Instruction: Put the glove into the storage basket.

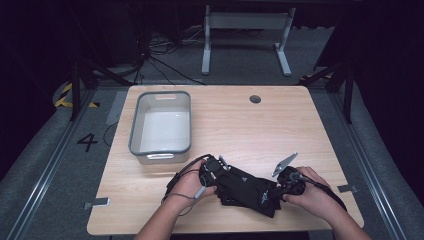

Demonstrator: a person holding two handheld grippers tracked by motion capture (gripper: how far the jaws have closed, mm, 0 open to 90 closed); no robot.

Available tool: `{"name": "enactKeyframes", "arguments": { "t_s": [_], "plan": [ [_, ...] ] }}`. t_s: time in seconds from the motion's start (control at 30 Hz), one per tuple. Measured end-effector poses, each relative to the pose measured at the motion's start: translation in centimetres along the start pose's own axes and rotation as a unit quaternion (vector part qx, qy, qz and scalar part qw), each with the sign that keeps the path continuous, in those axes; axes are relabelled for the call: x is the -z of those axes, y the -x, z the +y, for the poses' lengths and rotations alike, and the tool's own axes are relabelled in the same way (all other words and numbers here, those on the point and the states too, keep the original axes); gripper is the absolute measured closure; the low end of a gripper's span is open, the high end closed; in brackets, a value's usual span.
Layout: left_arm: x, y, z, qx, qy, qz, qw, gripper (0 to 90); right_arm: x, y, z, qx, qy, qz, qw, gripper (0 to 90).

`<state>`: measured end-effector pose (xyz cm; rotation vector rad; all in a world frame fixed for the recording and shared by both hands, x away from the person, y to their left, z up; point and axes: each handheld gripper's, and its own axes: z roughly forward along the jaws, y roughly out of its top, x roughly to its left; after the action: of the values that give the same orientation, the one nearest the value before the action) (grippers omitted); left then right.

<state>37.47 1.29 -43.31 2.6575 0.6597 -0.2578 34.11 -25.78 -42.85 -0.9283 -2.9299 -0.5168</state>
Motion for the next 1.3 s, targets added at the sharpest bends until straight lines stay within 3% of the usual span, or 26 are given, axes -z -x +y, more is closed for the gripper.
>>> {"name": "enactKeyframes", "arguments": {
  "t_s": [0.03,0.17,0.33,0.6,1.03,1.3],
  "plan": [
    [0.2,0.2,0.1,-0.005,-0.001,0.012,0.9999,87.4,0.1,0.0,0.0,0.004,-0.002,-0.002,1.0,76.4],
    [0.8,0.6,0.1,-0.01,0.006,0.023,0.9997,88.2,0.4,-0.1,0.0,0.008,0.007,-0.006,0.9999,78.9],
    [1.5,0.6,0.0,-0.012,0.017,0.026,0.9995,88.5,1.3,-0.5,0.1,0.025,0.018,-0.023,0.9993,79.1],
    [2.9,1.3,-0.2,-0.017,0.043,0.036,0.9983,88.6,2.9,-1.1,0.2,0.021,0.034,-0.032,0.9987,78.6],
    [3.8,2.3,-0.2,-0.03,0.061,0.035,0.9971,88.6,1.1,-0.3,0.3,0.01,0.011,-0.038,0.9992,76.7],
    [3.8,2.3,-0.2,-0.032,0.06,0.035,0.9971,88.6,0.9,-0.8,0.5,0.042,0.012,-0.057,0.9974,71.4]
  ]
}}
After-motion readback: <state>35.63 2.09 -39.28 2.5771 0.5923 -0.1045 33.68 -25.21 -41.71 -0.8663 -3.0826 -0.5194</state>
